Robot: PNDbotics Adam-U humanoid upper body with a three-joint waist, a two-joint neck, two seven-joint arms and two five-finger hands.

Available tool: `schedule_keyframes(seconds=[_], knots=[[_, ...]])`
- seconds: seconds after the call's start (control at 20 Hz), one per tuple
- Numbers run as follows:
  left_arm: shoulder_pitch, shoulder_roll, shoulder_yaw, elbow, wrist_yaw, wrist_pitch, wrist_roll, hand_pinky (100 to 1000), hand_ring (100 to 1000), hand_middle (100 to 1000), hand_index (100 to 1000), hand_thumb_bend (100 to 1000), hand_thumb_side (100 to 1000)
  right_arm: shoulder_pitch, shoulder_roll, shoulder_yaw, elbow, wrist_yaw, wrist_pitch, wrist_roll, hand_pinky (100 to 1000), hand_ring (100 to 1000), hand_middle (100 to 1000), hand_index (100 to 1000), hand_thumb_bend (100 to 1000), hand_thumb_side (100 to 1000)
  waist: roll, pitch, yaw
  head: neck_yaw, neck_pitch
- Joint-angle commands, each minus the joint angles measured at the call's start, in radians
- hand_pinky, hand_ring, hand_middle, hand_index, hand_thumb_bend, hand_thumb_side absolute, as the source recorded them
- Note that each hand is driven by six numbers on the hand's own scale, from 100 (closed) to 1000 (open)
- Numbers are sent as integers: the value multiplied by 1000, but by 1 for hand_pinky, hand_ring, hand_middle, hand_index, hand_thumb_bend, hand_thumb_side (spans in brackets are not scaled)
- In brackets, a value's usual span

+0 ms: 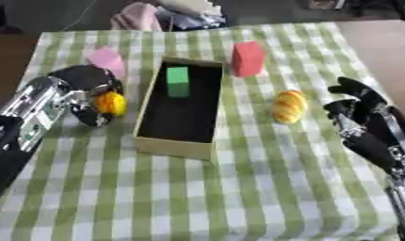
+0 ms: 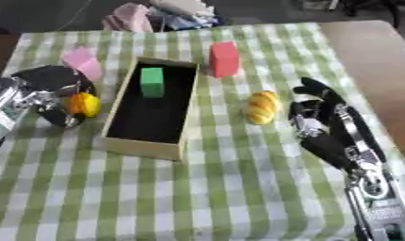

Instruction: Pick up objects on the table and place them in the box.

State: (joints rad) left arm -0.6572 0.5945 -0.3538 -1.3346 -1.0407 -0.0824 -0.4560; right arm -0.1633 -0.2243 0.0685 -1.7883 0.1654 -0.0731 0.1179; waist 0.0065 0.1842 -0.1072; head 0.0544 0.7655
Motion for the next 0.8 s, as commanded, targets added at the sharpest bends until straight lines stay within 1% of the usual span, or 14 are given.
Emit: schedule_keyframes(seconds=[0.05, 0.15, 0.25, 0.4, 0.45, 0.6, 0.8], knots=[[-16, 19, 13, -19, -25, -1, 76, 589, 520, 455, 603, 154, 100, -7, -8, -3, -9, -6, 0, 1, 669, 694, 794, 920, 100, 428, 4, -30, 2, 1, 4], [-15, 21, 19, -35, -32, 1, 113, 573, 500, 426, 570, 133, 100, -7, -7, -3, -9, -6, 0, 1, 669, 694, 793, 920, 100, 427, 3, -30, 2, 1, 4], [-15, 25, 28, -61, -24, 6, 136, 571, 496, 418, 563, 128, 100, -7, -7, -4, -9, -6, 0, 1, 669, 694, 793, 920, 100, 427, 3, -30, 3, 0, 4], [-27, 37, 37, -126, 11, 12, 132, 575, 501, 424, 571, 125, 100, -7, -8, -4, -9, -6, 0, 1, 669, 694, 793, 920, 100, 427, 3, -31, 4, 0, 4], [-33, 41, 37, -151, 31, 14, 127, 576, 501, 422, 571, 117, 100, -6, -8, -4, -8, -6, 0, 1, 669, 694, 793, 921, 100, 429, 4, -31, 4, 0, 4], [-46, 52, 22, -233, 136, 15, 103, 584, 508, 427, 575, 106, 100, -7, -5, -1, -7, -7, 0, 3, 670, 695, 794, 921, 100, 429, 5, -32, 2, 2, 4], [-45, 67, -25, -314, 250, 8, 17, 617, 545, 461, 606, 115, 100, -7, -7, -10, -9, -3, 1, -6, 670, 695, 794, 922, 100, 430, 4, -34, -8, 3, 4]])
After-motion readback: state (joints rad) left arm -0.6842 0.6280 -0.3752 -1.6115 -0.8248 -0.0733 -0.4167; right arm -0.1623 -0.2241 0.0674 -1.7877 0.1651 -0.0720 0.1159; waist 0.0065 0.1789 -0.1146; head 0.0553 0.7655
